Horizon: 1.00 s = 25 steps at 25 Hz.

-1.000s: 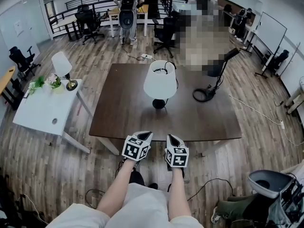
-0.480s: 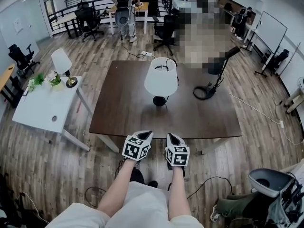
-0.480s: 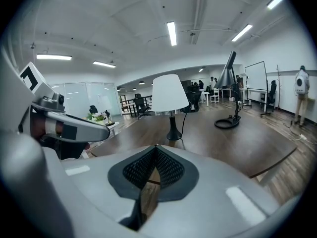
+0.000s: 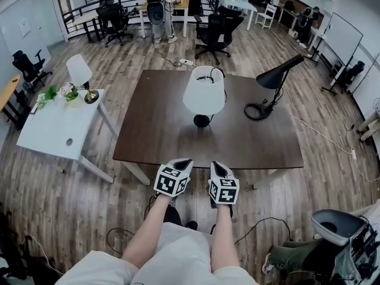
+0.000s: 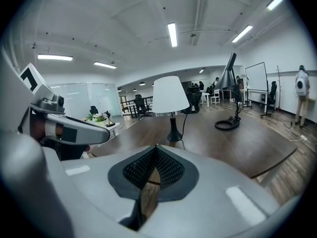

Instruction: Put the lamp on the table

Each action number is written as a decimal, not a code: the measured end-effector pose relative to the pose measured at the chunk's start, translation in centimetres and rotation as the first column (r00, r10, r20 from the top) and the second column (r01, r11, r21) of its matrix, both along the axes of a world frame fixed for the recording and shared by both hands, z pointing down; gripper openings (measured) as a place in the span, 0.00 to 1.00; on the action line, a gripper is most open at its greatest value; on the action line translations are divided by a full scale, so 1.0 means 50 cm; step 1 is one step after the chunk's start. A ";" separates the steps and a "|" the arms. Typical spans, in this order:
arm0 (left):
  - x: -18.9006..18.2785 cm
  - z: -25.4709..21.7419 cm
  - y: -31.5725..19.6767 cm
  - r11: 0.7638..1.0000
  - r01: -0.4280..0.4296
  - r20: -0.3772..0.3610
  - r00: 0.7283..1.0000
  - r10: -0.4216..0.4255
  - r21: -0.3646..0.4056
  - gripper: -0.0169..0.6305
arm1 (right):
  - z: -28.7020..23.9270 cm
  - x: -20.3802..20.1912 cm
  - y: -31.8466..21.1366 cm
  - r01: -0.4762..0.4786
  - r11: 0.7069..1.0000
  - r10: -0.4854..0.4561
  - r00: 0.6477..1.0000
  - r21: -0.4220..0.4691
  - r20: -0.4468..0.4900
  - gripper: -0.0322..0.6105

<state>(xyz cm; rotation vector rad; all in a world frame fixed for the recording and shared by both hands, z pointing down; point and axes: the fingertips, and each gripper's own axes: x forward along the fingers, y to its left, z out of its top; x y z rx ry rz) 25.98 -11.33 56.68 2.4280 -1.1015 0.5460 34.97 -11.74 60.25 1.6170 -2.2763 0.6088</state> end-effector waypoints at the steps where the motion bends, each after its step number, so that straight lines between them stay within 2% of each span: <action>1: 0.000 0.000 0.001 1.000 0.000 0.001 1.000 0.000 0.002 0.03 | 0.000 0.001 0.001 0.000 1.000 0.000 1.000 0.001 0.001 0.09; 25: -0.027 -0.023 -0.017 1.000 0.023 0.008 1.000 -0.023 0.019 0.03 | -0.023 -0.015 -0.015 0.023 1.000 -0.022 1.000 0.016 -0.020 0.09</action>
